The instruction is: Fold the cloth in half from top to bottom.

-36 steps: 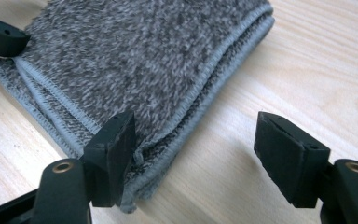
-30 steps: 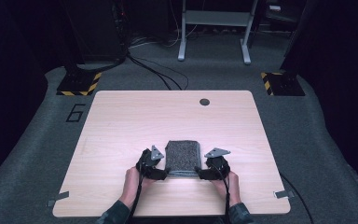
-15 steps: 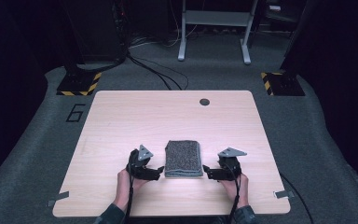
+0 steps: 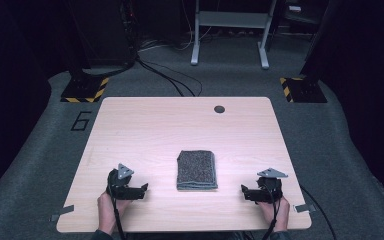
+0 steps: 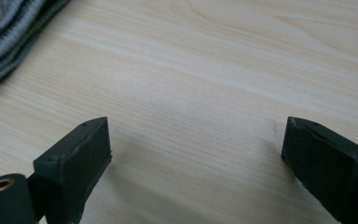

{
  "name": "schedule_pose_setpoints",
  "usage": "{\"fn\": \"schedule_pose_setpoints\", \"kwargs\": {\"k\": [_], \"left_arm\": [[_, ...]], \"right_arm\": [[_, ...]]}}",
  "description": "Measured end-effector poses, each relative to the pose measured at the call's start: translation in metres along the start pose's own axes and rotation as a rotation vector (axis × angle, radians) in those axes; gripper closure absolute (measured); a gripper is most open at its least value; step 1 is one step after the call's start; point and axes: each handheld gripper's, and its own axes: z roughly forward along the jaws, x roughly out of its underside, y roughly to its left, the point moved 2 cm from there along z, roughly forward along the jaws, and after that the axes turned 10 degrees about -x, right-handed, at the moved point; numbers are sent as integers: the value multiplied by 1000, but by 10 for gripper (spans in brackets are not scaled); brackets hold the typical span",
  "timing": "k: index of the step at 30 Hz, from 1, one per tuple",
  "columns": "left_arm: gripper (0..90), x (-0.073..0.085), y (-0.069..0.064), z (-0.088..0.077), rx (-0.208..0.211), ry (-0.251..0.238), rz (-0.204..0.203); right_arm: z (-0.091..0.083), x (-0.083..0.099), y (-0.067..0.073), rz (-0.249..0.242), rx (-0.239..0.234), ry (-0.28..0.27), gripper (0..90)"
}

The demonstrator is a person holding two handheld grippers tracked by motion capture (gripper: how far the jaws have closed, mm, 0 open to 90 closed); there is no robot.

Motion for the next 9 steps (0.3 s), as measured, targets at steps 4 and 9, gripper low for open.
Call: {"fn": "schedule_pose_setpoints", "kwargs": {"k": [4, 9], "left_arm": [[59, 5, 4, 3, 0, 1, -19], [40, 8, 6, 4, -12, -18, -38]], "right_arm": [[0, 3, -2, -22, 25, -9, 45], [2, 3, -3, -13, 38, -7, 7]]}}
